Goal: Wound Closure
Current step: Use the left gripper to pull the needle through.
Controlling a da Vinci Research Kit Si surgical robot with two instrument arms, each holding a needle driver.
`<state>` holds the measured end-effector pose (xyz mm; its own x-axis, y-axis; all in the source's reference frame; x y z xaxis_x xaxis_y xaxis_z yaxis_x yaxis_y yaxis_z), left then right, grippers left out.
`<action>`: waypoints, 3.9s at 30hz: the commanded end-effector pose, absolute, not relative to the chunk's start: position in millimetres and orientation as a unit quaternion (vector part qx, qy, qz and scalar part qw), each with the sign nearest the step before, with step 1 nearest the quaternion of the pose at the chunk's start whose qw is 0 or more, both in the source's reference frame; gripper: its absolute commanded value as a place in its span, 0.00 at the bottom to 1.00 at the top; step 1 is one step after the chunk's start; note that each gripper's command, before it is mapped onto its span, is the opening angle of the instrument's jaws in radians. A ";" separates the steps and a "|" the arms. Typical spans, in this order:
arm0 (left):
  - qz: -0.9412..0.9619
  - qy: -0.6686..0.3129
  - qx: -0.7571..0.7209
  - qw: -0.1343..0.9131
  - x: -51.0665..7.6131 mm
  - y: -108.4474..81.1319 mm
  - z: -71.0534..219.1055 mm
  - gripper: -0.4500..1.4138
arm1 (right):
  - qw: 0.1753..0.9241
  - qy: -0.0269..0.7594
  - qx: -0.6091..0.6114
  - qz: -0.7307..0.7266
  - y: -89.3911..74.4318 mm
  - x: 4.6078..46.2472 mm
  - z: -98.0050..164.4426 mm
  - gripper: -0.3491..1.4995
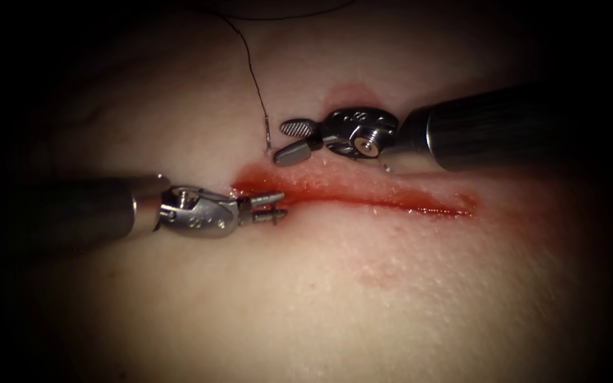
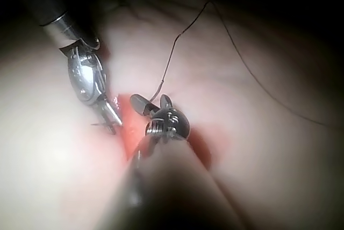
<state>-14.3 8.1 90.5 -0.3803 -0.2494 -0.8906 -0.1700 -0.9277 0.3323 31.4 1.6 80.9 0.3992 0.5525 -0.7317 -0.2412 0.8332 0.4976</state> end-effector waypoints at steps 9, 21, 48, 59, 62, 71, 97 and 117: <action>-0.811 -0.157 0.563 -0.016 -14.2 7.6 91.0 0.05 | 0.822 0.492 0.160 0.240 1.2 31.9 81.3 0.94; -0.800 -0.075 0.596 -0.011 -13.8 7.4 88.5 0.05 | 0.821 0.493 0.159 0.241 1.2 31.9 81.3 0.94; -0.712 0.207 0.669 -0.056 -9.6 9.0 87.2 0.05 | 0.819 0.491 0.166 0.247 1.2 31.6 81.0 0.94; -0.695 0.253 0.670 -0.062 -8.8 8.6 85.6 0.05 | 0.808 0.484 0.188 0.280 1.0 31.6 80.8 0.94; -0.691 0.258 0.672 -0.059 -8.9 7.9 84.6 0.05 | 0.807 0.483 0.189 0.282 1.1 31.6 80.8 0.94; -0.688 0.262 0.674 -0.054 -8.7 6.9 83.0 0.05 | 0.804 0.481 0.196 0.288 1.0 31.3 80.5 0.94; -0.715 0.173 0.677 -0.035 -7.6 6.4 77.1 0.05 | 0.802 0.478 0.203 0.296 0.8 31.2 80.3 0.91; -0.736 0.015 0.676 -0.022 -8.8 10.2 75.9 0.05 | 0.802 0.478 0.204 0.295 0.7 31.0 80.0 0.90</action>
